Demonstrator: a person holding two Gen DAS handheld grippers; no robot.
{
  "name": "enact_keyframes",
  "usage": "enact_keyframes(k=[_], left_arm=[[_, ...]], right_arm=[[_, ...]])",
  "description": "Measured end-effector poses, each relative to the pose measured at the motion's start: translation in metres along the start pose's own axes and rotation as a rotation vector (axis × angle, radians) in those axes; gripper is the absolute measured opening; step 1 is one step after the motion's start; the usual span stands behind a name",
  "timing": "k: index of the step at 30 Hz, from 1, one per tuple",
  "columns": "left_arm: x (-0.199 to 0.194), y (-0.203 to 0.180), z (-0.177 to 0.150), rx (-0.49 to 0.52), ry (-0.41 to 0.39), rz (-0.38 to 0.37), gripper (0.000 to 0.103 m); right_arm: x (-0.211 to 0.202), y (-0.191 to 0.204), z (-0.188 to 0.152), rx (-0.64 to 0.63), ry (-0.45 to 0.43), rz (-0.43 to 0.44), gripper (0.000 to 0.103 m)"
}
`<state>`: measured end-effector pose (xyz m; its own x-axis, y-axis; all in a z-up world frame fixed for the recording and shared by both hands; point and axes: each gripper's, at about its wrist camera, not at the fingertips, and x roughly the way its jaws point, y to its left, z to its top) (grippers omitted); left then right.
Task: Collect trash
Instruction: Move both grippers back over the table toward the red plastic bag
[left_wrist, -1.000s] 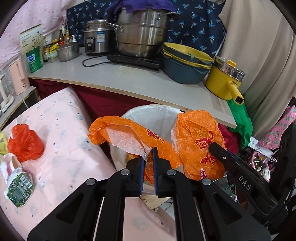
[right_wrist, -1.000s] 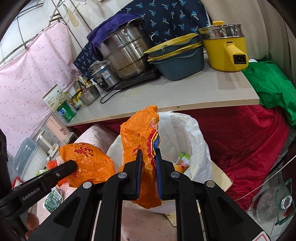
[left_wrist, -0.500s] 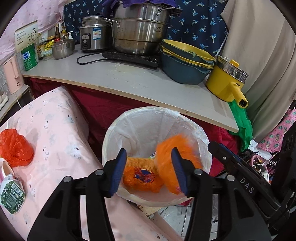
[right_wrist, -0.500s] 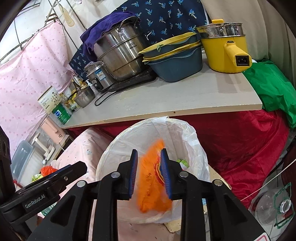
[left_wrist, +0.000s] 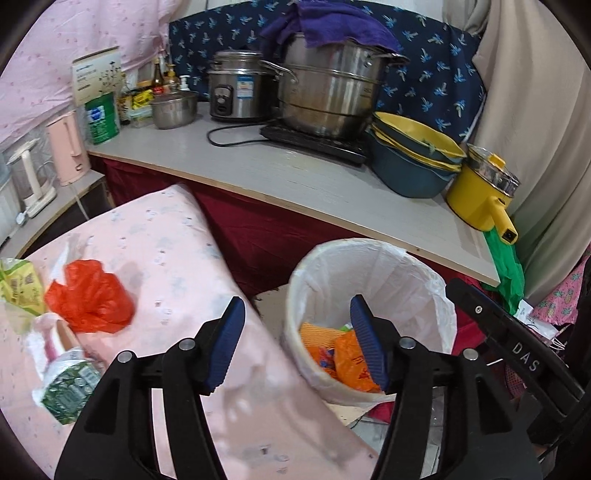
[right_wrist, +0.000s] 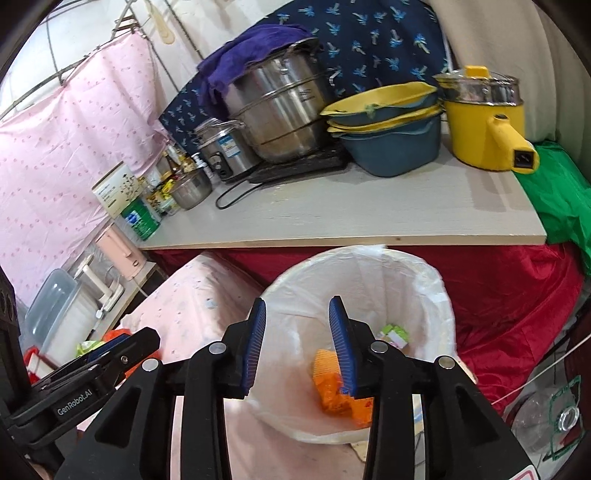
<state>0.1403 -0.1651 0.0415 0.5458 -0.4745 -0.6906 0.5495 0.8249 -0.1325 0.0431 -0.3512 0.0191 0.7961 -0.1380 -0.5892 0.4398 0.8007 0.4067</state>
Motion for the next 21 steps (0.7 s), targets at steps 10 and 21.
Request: enact_keyframes(k=[10, 21], left_arm=[[-0.045, 0.074, -0.006, -0.079, -0.032, 0.133, 0.065], [-0.070, 0.160, -0.026, -0.230, -0.016, 0.255, 0.071]], right_arm=[[0.002, 0.090, -0.004, -0.110, 0.026, 0.102, 0.041], [0.025, 0.173, -0.031, -0.215, 0.113, 0.198, 0.045]])
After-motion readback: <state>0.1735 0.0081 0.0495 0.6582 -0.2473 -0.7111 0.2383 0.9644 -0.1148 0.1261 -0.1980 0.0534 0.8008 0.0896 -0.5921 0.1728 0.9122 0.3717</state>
